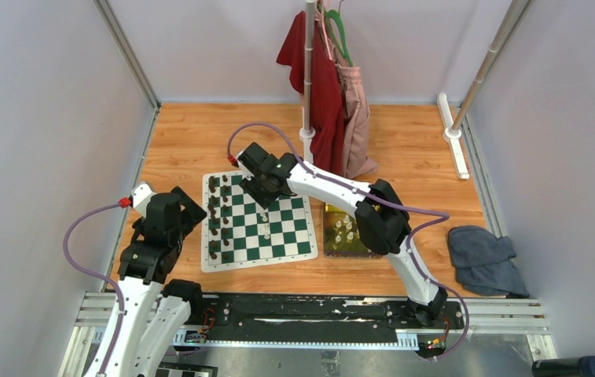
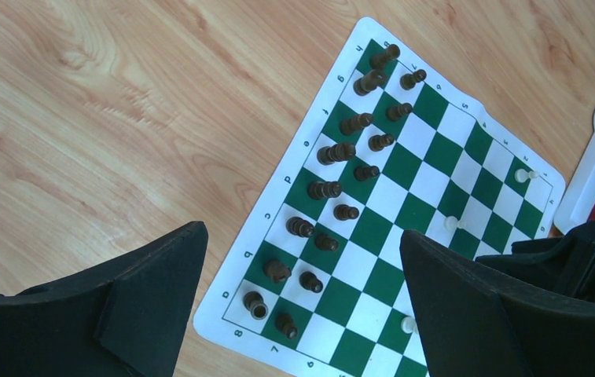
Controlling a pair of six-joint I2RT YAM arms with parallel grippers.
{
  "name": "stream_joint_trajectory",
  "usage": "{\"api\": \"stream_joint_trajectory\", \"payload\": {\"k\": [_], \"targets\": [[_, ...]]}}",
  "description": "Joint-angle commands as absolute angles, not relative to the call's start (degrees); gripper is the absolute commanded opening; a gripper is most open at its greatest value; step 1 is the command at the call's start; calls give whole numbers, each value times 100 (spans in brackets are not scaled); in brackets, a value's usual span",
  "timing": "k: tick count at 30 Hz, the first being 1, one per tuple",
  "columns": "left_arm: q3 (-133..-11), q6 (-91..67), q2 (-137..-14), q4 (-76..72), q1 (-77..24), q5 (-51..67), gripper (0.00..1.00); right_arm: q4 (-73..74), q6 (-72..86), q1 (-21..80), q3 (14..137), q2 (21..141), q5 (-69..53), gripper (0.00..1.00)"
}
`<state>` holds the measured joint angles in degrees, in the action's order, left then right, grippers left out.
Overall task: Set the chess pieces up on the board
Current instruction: Pick up the chess piece from the chessboard.
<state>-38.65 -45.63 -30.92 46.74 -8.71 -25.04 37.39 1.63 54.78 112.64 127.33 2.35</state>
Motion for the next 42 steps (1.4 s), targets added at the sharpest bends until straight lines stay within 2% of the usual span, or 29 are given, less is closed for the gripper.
{"api": "stream_joint_trajectory", "payload": {"k": [1, 20, 42], "targets": [[-3808, -4549, -3036, 4735, -844, -2446, 100, 3850, 259, 5534, 11232, 12568, 152, 50], [-3805, -4518, -3098, 4729, -844, -2482, 100, 3884, 233, 5541, 11869, 13205, 88, 50], [-3730, -4465, -3274, 4627, -844, -2530, 100, 3823, 255, 5398, 12073, 13627, -244, 48]]}}
